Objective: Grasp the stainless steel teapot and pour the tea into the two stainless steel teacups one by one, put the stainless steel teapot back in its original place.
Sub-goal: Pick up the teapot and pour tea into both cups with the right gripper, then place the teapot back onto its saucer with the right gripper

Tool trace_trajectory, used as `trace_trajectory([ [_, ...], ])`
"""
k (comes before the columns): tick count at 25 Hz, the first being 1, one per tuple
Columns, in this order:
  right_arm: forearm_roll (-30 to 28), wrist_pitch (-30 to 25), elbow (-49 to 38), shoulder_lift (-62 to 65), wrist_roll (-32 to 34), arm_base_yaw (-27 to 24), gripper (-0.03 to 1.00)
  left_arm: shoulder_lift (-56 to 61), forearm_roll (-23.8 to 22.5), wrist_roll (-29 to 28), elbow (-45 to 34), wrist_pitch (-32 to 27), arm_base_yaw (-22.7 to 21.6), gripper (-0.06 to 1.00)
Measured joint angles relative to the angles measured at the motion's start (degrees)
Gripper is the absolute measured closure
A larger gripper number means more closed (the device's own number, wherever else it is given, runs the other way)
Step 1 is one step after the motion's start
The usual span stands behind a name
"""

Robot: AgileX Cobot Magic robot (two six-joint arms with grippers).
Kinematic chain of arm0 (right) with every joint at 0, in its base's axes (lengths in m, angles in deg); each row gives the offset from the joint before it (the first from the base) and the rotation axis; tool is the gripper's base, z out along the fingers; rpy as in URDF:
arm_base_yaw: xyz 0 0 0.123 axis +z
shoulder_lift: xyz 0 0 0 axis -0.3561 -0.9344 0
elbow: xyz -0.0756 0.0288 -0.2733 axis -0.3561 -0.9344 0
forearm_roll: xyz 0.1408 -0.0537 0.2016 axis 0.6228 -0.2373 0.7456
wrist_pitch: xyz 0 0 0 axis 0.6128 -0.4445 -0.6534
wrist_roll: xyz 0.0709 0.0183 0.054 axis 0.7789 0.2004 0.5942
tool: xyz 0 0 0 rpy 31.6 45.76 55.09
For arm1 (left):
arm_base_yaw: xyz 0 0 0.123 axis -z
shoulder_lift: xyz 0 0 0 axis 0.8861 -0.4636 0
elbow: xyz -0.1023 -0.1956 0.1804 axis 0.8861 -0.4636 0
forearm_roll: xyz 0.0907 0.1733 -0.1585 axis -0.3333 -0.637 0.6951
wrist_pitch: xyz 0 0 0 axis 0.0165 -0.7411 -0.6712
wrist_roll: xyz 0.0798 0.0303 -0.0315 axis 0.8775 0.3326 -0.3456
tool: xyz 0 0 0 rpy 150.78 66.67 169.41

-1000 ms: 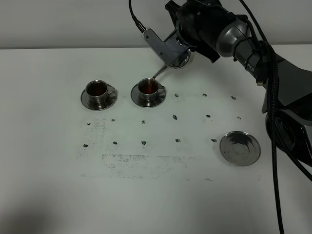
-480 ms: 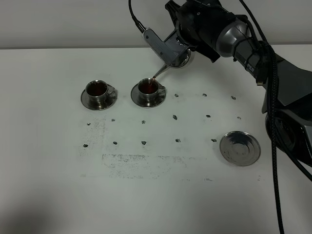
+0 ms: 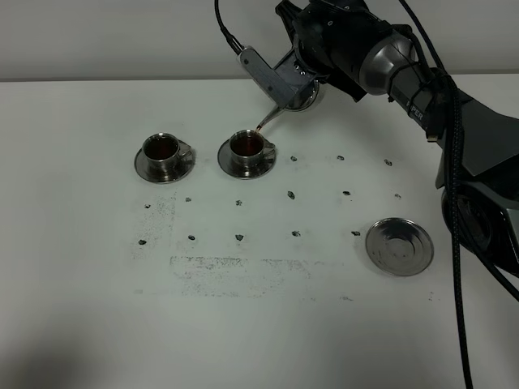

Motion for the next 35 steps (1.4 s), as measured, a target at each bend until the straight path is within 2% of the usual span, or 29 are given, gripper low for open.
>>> trace_trajectory([
  [10, 0.4, 0.07, 0.0, 0.0, 0.1, 0.0, 0.76, 0.0, 0.0, 0.0, 0.0, 0.0, 0.0, 0.45],
  [23, 9.34, -2.37, 0.0, 1.5, 3.89, -1.7, 0.76, 0.0, 0.0, 0.05, 0.0, 0.0, 0.0, 0.45],
  [31, 17.31, -3.47, -0.08, 4.54, 4.08, -3.56, 0.76, 0.0, 0.0, 0.08, 0.0, 0.0, 0.0, 0.45],
  [35, 19.73, -3.37, -5.07, 9.84, 5.87, -3.81, 0.76, 0.0, 0.0, 0.08, 0.0, 0.0, 0.0, 0.45],
])
